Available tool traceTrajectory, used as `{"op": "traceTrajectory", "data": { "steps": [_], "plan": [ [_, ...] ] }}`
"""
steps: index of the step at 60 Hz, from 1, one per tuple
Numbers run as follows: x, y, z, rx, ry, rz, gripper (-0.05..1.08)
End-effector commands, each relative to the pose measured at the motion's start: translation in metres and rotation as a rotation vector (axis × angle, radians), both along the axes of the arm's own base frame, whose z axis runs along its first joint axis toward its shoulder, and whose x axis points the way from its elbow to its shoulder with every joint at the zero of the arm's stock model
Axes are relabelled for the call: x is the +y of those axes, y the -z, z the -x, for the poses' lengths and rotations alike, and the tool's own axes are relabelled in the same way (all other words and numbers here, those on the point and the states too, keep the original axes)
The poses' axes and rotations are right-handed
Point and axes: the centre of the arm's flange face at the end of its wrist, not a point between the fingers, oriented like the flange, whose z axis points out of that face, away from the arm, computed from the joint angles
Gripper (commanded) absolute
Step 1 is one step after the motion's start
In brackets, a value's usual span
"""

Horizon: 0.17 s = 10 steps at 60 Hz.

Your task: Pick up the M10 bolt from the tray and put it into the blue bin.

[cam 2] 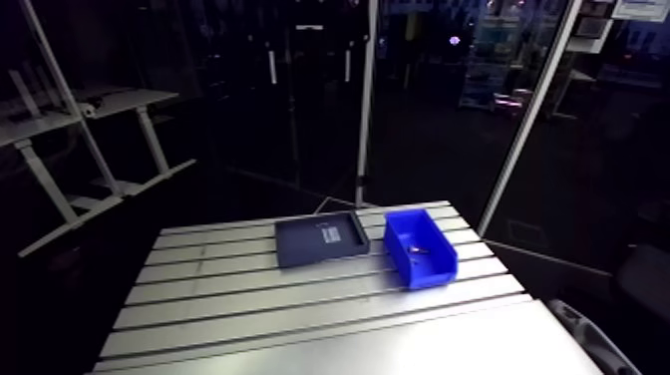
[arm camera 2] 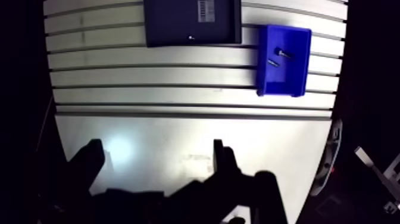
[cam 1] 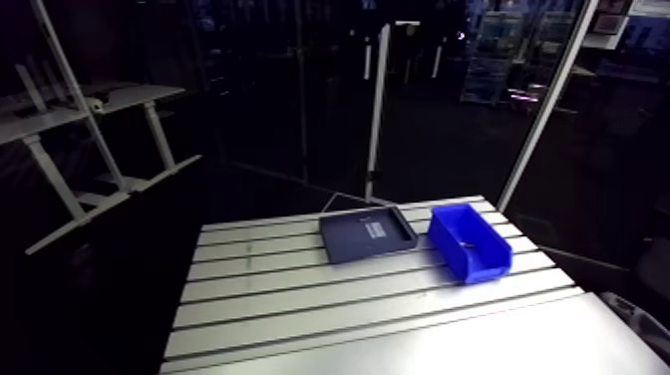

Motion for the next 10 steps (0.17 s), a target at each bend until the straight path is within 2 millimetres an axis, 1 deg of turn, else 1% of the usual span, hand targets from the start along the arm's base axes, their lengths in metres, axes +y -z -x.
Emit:
{"op": "traceTrajectory", "data": {
  "steps": [1, 10],
  "plan": [
    [-0.0004, 0.0032, 0.0013, -0.003, -0.001, 0.000, 0.01],
    [-0.0003, 0.0042, 0.0019, -0.005, -0.001, 0.000, 0.01]
  ]
}}
